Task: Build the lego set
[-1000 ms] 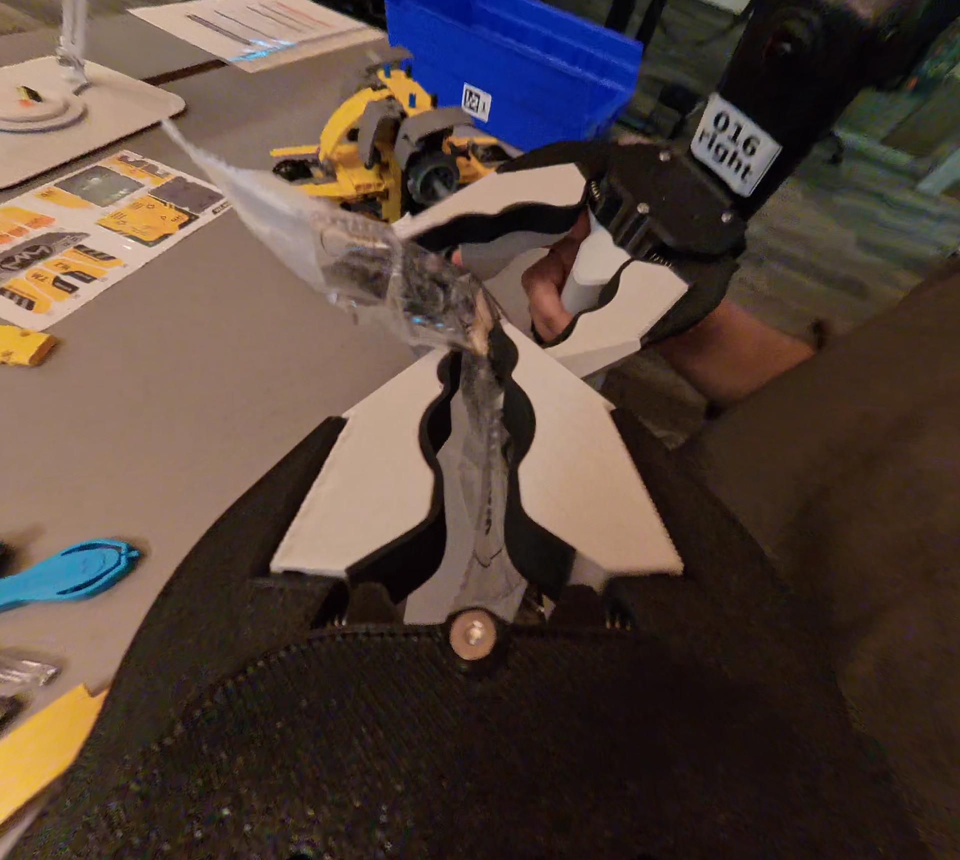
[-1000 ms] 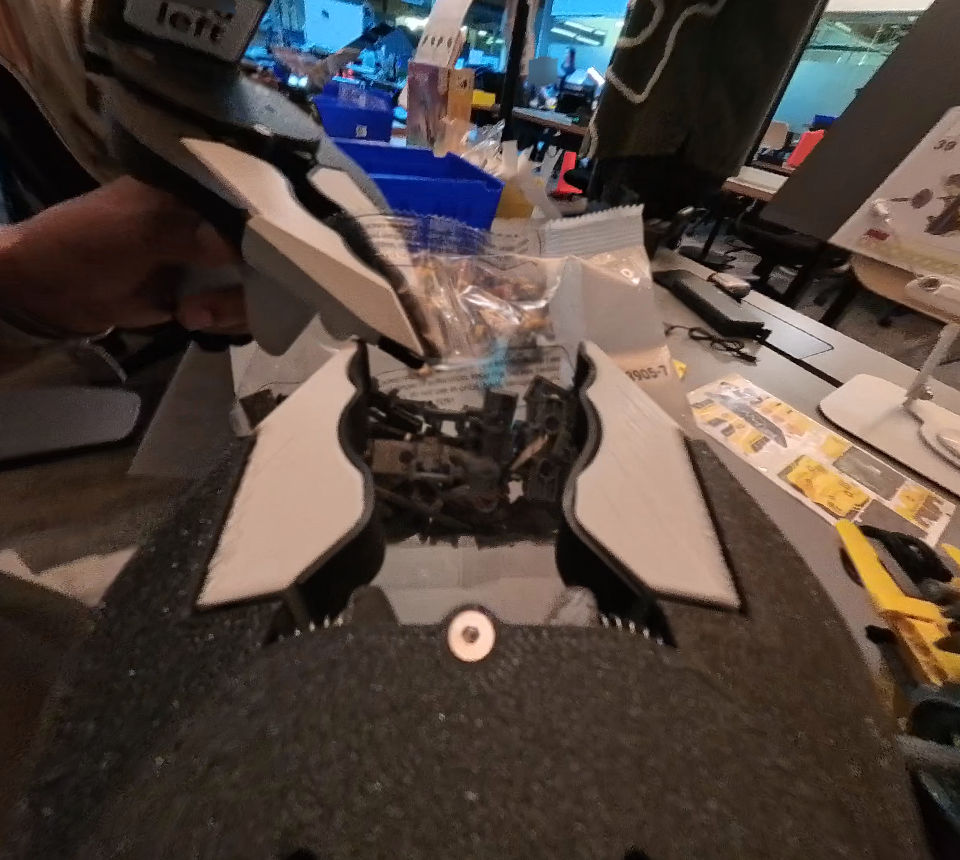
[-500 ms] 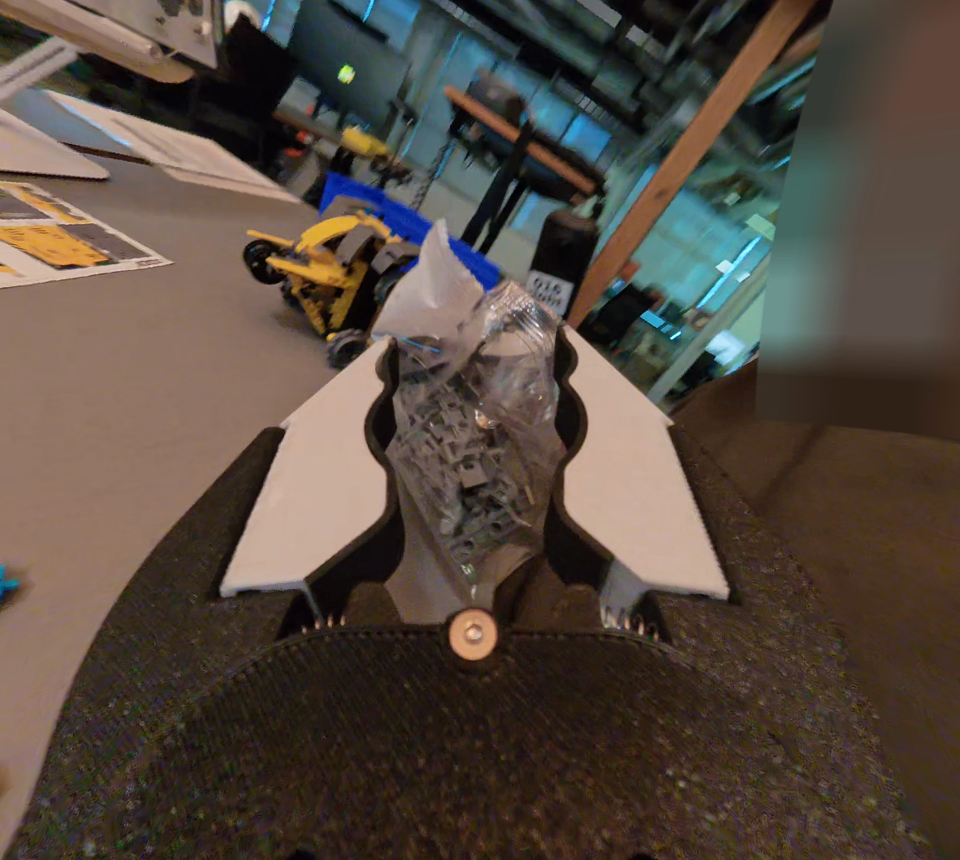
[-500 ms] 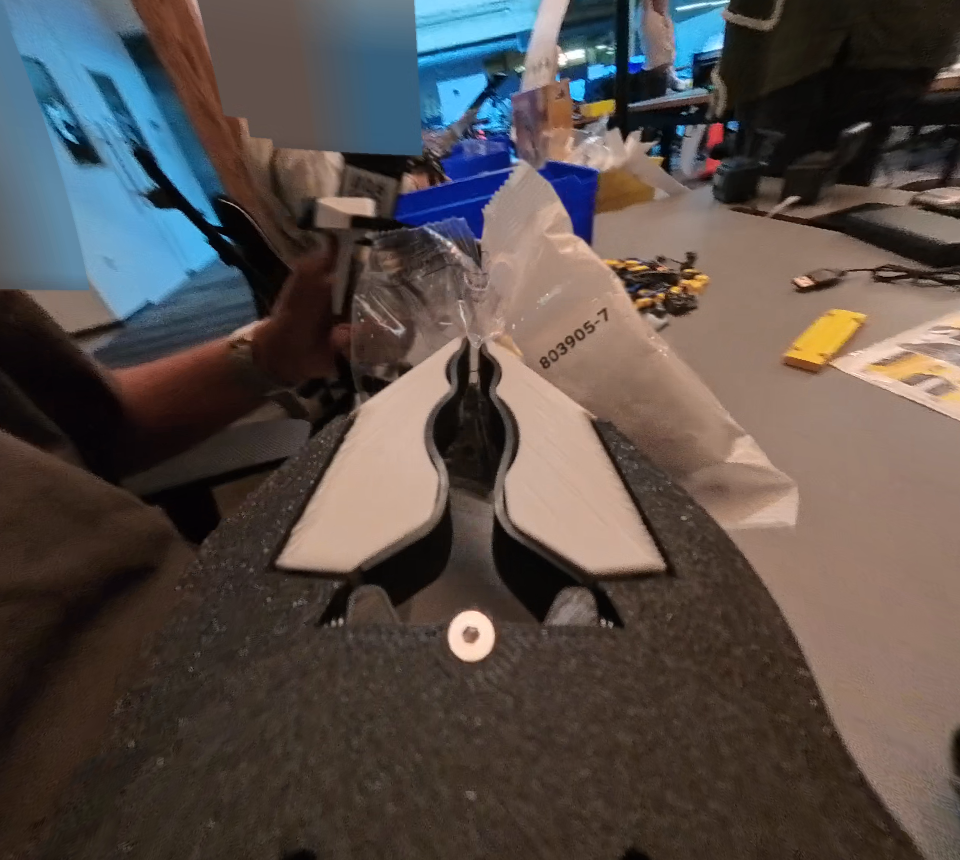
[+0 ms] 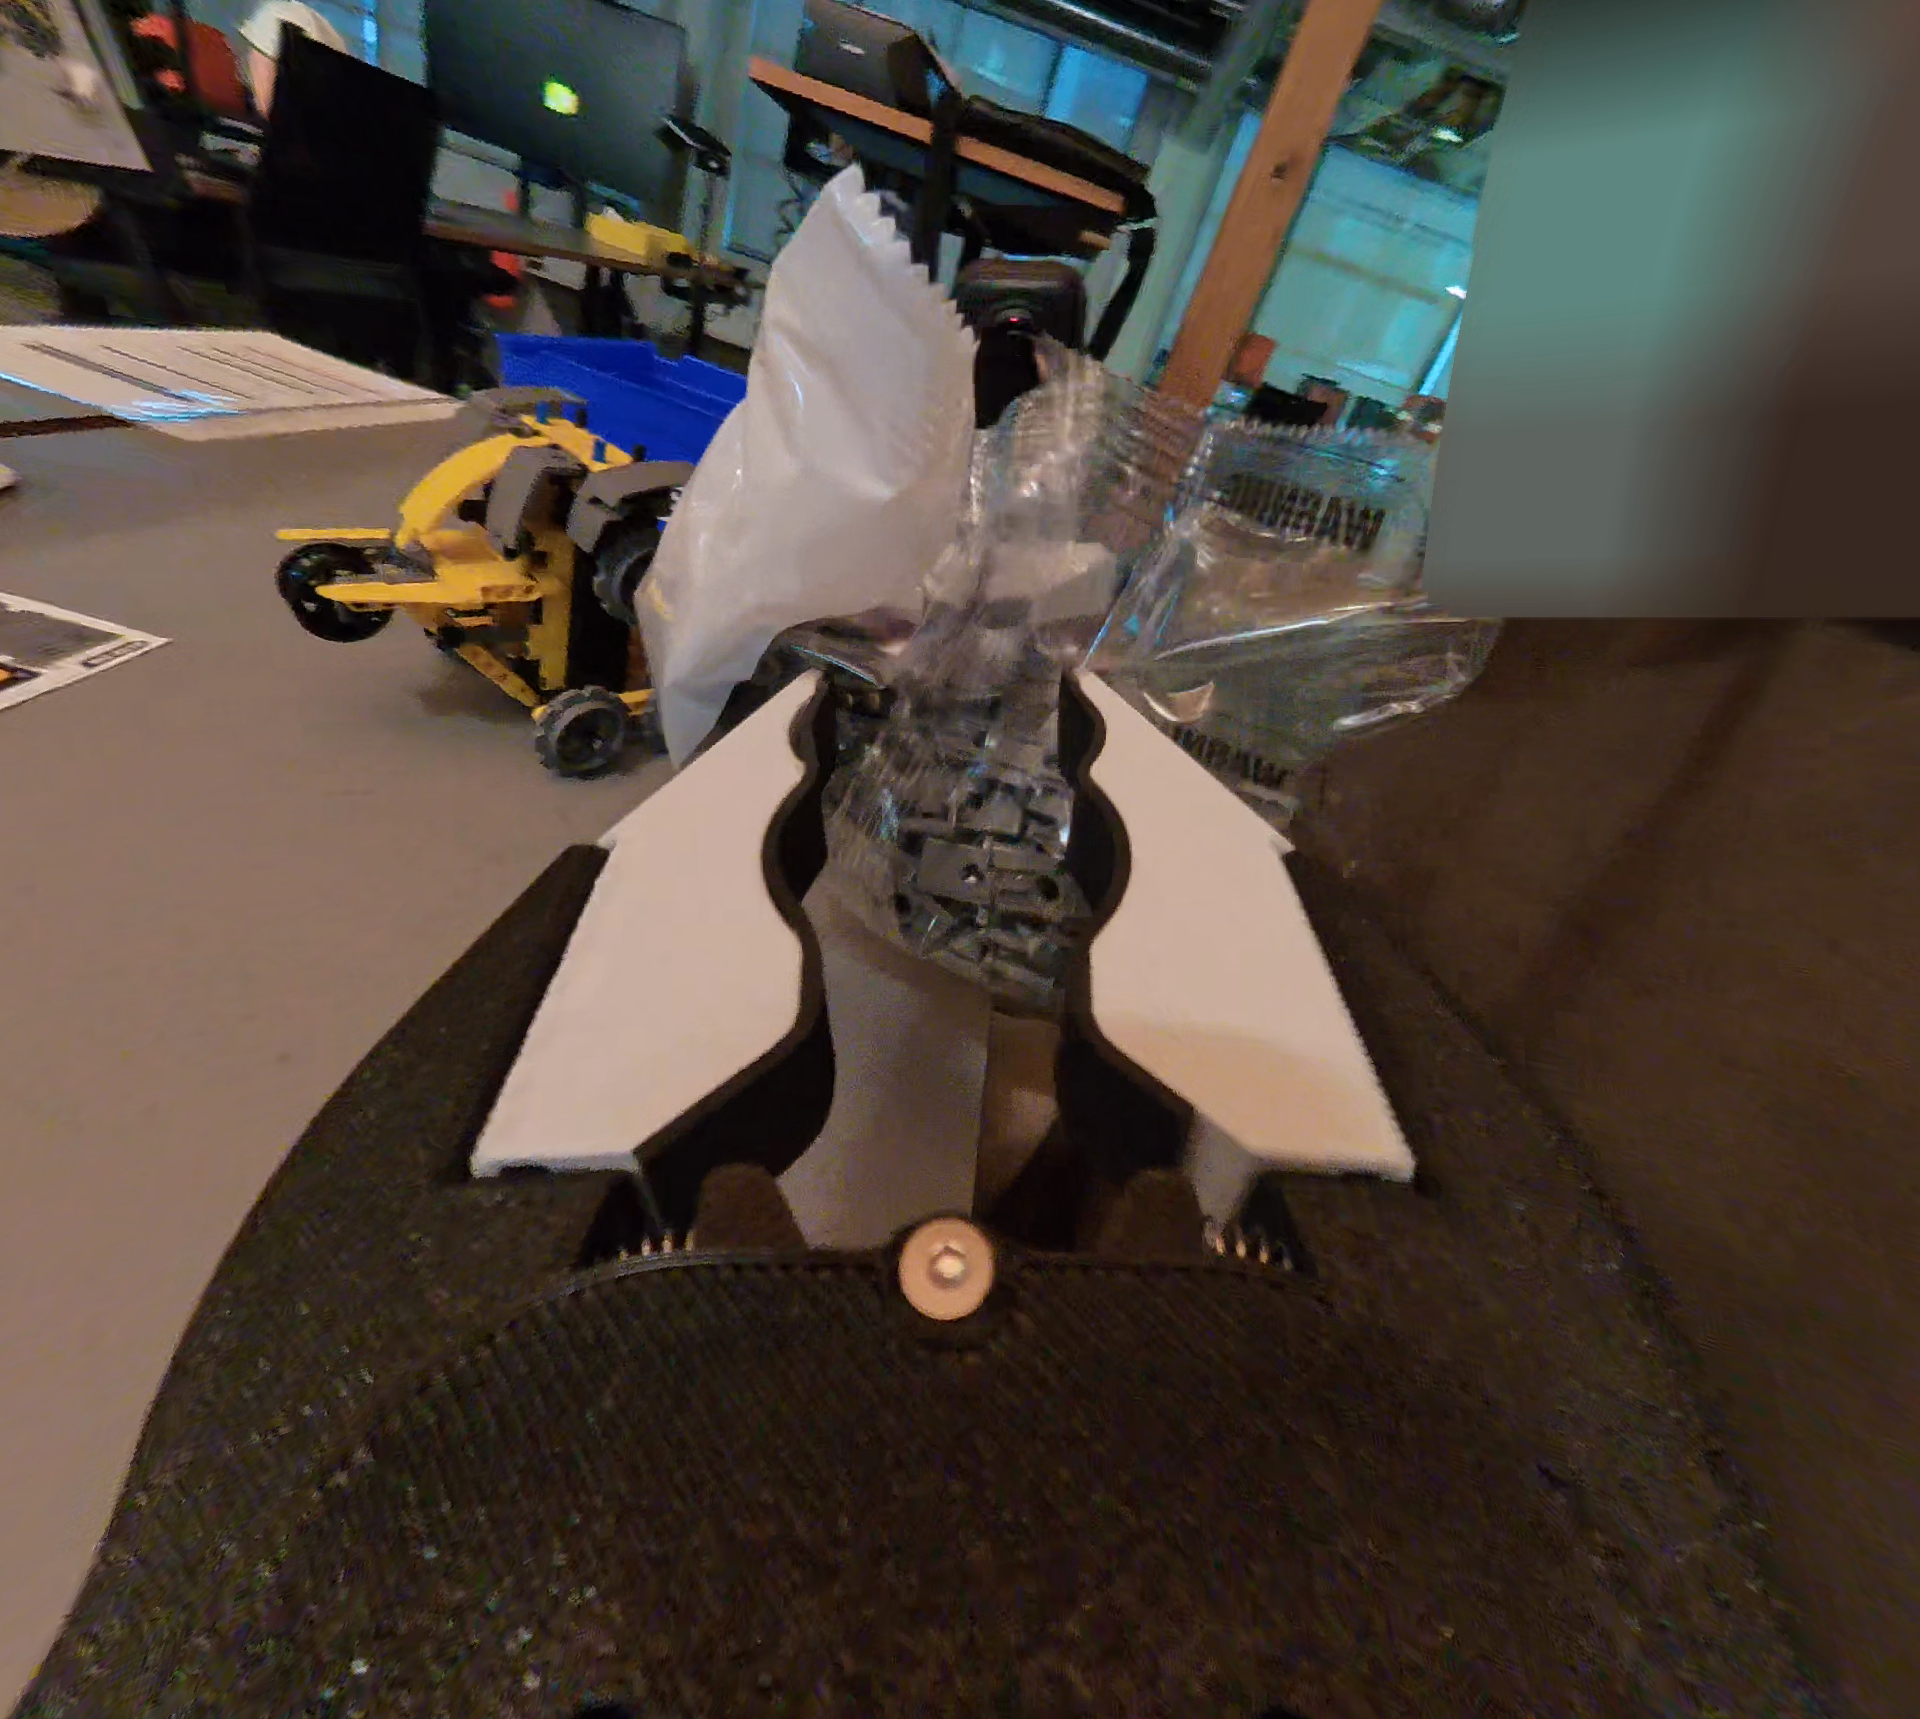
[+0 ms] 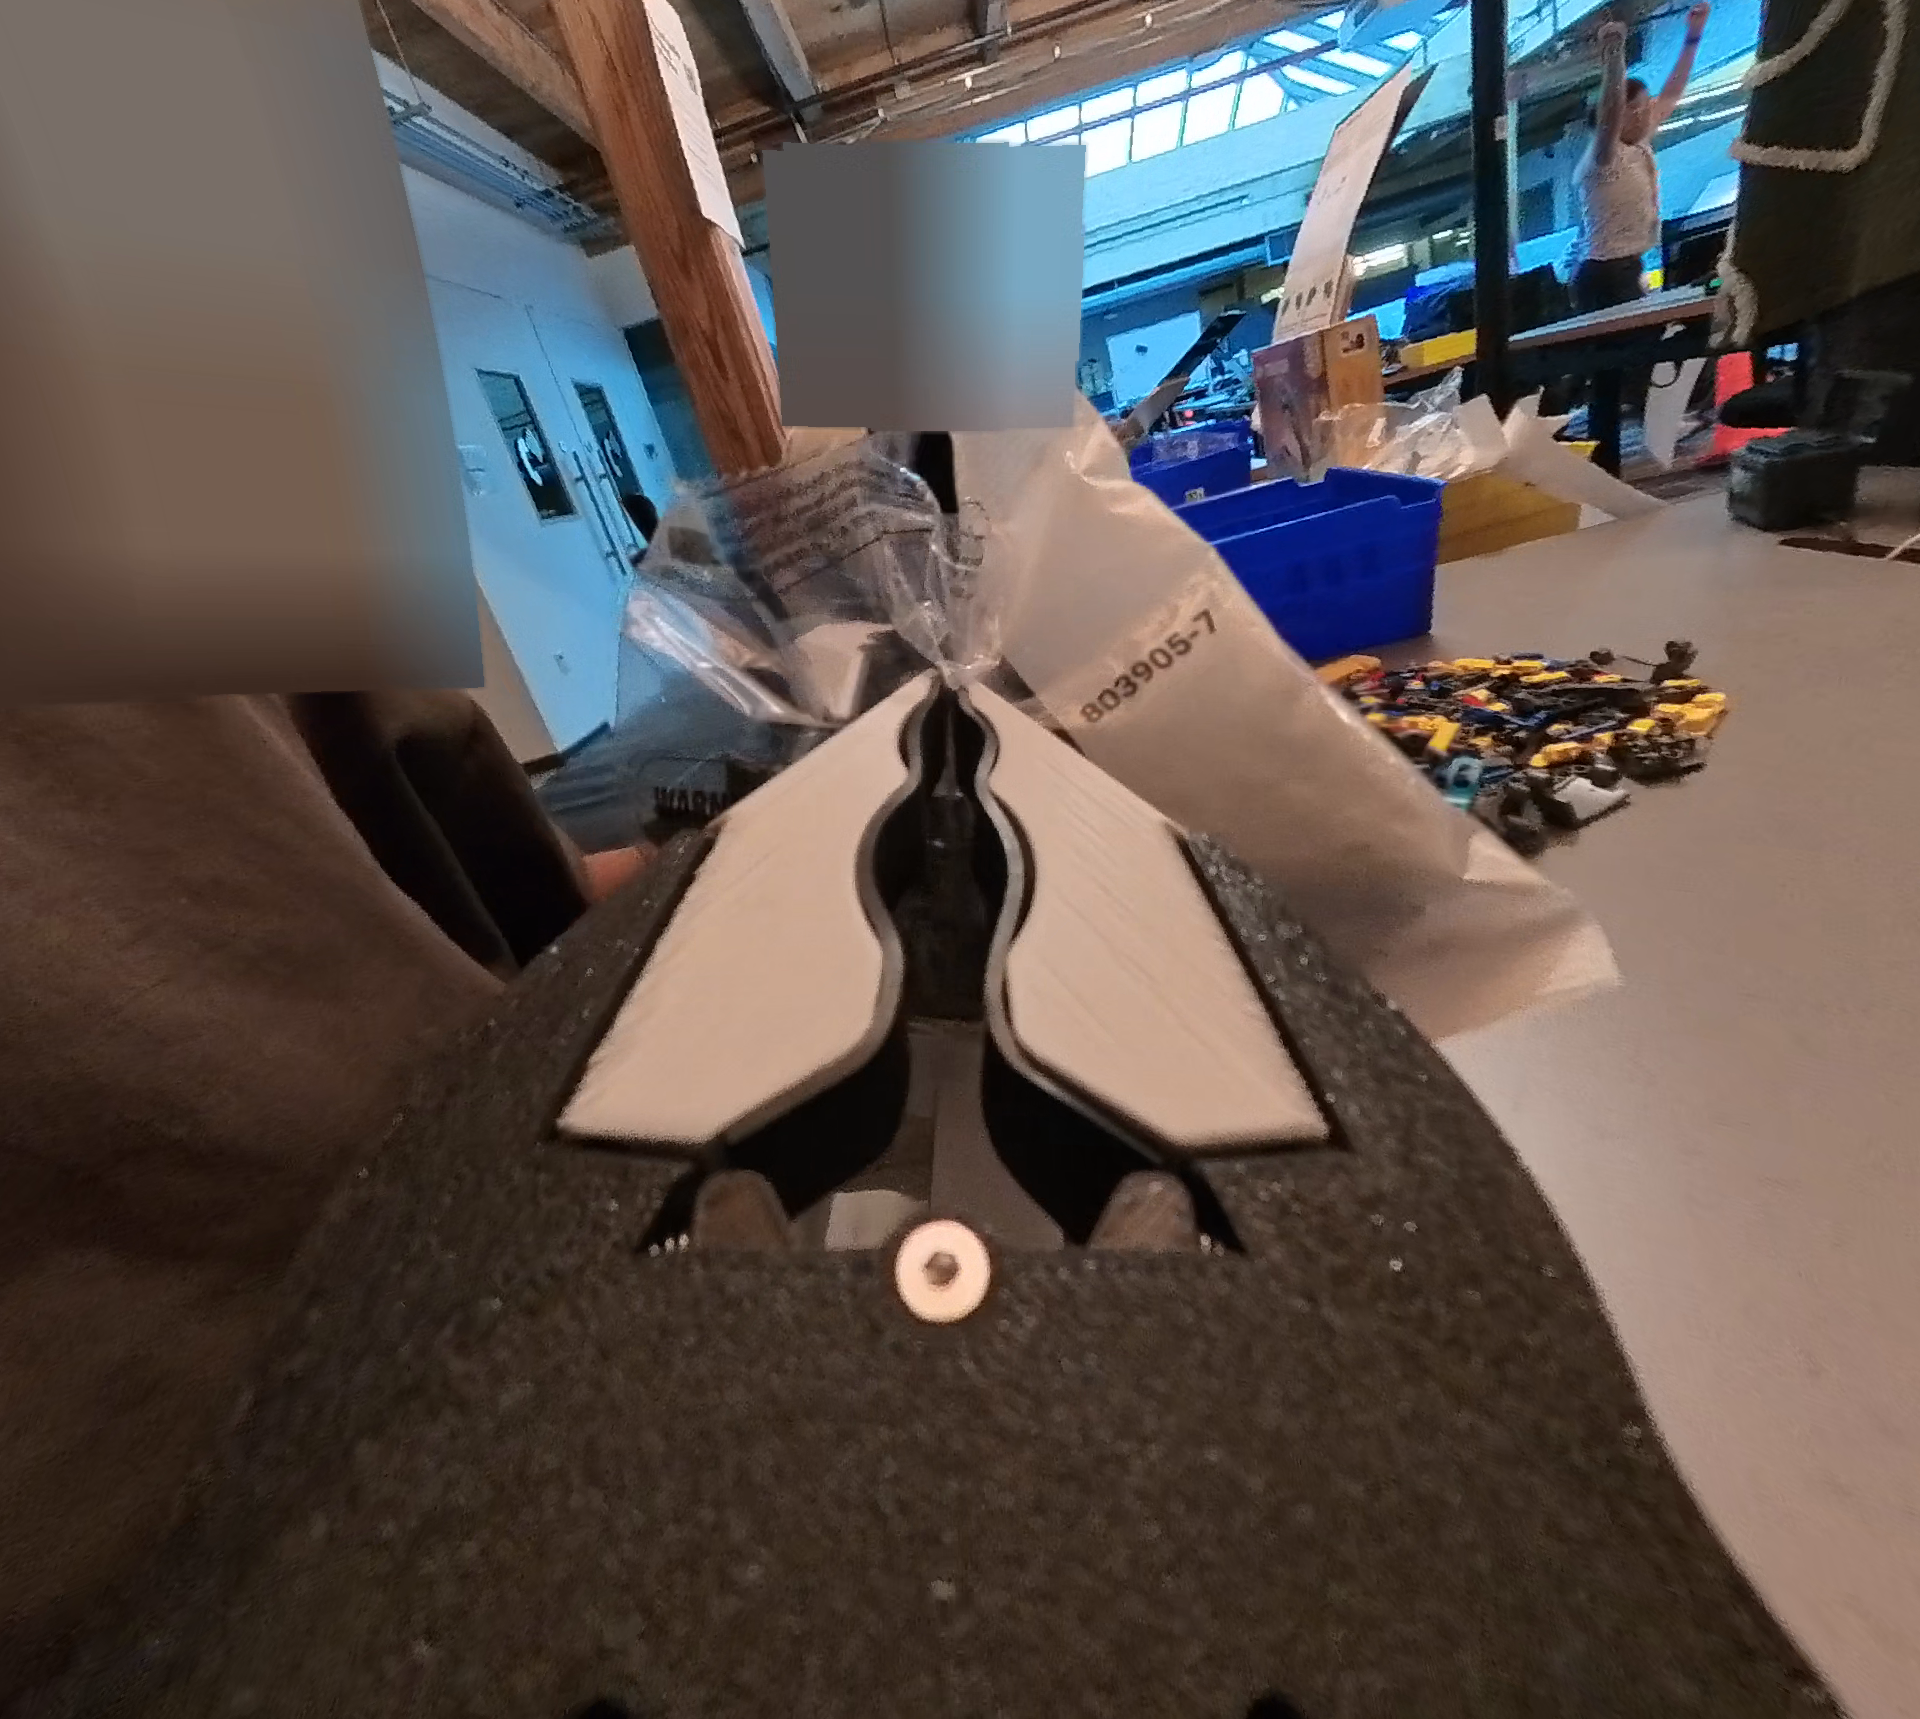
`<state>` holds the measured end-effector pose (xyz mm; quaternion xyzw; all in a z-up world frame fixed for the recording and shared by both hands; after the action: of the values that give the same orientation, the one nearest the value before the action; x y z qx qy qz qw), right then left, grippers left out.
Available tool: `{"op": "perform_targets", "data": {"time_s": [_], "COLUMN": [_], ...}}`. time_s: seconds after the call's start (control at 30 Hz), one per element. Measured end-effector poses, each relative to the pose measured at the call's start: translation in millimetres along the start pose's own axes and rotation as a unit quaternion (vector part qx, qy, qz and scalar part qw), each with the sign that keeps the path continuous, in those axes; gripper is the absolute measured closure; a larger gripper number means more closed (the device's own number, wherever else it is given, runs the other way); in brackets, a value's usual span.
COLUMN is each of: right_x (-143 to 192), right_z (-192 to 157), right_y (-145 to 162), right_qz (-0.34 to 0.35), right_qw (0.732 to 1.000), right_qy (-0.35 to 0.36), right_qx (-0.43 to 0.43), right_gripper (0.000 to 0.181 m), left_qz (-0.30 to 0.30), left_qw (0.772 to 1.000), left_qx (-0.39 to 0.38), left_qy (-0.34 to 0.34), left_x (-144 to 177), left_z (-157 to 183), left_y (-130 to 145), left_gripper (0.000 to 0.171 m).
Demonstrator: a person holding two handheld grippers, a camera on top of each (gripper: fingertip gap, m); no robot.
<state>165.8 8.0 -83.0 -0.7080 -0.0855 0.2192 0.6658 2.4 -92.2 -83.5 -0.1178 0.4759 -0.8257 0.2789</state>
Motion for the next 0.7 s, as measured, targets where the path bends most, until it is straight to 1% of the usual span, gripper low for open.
{"op": "perform_targets", "data": {"time_s": [0.1,0.17,0.27,0.33,0.43,0.5,0.6,0.7], "right_x": [-3.9,-4.9,-4.6,-3.0,-1.3,-1.4,-0.6,5.8], "right_z": [-6.0,-8.5,-8.5,-8.4,-9.4,-11.6,-19.0,-22.4], "right_y": [-1.7,-3.1,-4.1,-5.9,-11.4,-14.4,-15.9,-12.2], "right_qz": [-0.024,-0.042,-0.079,-0.094,-0.096,-0.084,-0.055,-0.035], "right_qw": [0.999,0.998,0.991,0.984,0.977,0.981,0.987,0.99], "right_qy": [0.012,0.016,0.065,0.101,0.135,0.134,0.127,0.126], "right_qx": [0.031,0.044,0.086,0.115,0.136,0.117,0.08,0.045], "right_gripper": [0.181,0.181,0.181,0.181,0.181,0.181,0.181,0.181], "left_qz": [0.01,0.011,0.029,0.043,0.06,0.07,0.087,0.071], "left_qw": [1.0,1.0,0.998,0.994,0.99,0.989,0.988,0.99], "left_qx": [0.008,0.009,-0.003,-0.008,-0.01,-0.009,0.011,0.004], "left_qy": [-0.007,-0.008,-0.06,-0.096,-0.124,-0.133,-0.127,-0.125], "left_x": [-4.0,-3.2,-0.2,3.9,9.1,13.7,20.2,19.6], "left_z": [4.1,6.8,8.7,11.4,16.6,18.0,17.6,21.8], "left_y": [3.5,5.8,10.3,12.6,13.9,11.1,8.7,11.8], "left_gripper": [0.142,0.154,0.171,0.171,0.171,0.171,0.171,0.171]}}
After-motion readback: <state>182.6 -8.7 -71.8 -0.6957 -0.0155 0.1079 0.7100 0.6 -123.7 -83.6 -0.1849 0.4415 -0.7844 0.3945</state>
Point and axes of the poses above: each gripper's, where its closed fingertips meet, x back along the fingers, y out of its underside, z = x × y across the jaws, the point moved 10 cm from there along x, back along the fingers, and after that the axes turned 14 degrees about x, right-handed, at the moved point
